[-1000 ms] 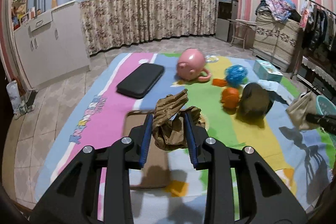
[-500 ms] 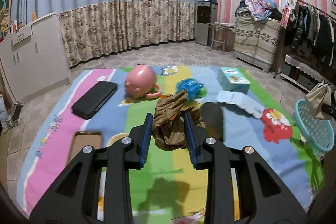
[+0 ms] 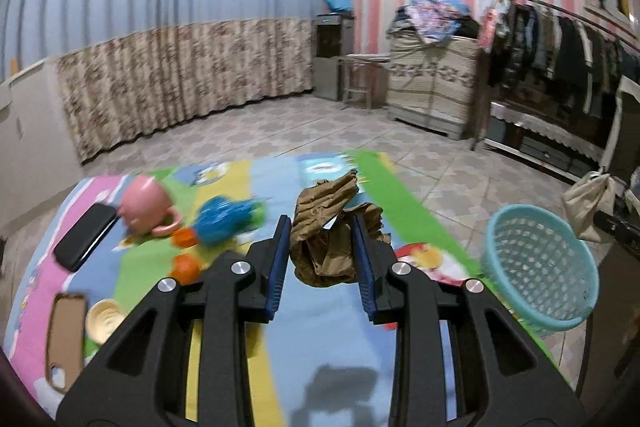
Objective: Collect trash
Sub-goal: 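Carry the brown paper in the left tool and beige cloth in the right tool to the basket, then open the left tool over the basket while the right tool releases the beige cloth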
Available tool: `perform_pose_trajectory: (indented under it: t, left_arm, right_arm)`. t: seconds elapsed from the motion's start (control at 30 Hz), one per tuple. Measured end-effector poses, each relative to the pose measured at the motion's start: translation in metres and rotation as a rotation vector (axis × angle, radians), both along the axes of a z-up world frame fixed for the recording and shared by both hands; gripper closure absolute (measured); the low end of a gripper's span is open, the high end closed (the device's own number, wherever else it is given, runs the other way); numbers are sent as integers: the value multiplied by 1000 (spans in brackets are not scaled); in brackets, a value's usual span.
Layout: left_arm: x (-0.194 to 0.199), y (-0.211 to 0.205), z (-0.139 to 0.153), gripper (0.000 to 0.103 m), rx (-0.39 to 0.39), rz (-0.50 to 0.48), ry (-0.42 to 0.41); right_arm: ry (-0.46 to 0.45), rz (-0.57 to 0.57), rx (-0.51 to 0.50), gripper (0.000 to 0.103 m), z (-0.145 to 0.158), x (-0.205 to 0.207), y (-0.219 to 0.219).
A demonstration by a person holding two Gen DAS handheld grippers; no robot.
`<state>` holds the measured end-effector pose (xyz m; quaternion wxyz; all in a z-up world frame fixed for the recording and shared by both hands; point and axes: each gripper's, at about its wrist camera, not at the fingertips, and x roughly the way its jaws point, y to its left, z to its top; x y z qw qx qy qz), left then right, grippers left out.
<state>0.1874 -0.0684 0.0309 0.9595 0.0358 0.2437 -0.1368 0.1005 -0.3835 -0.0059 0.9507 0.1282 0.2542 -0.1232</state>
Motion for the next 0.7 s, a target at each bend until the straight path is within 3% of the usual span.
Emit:
perform_pose_trajectory:
  t: [0.37,0.7]
  left_arm:
    - [-2,-94,-5,74,-21,-131,16]
    - [-6,-149,-24,73,-11,-222,47]
  right_arm:
    - [-10,-64,31,100,-9,-13,-38]
    - [6,-99,46,100,-19,-15,-52]
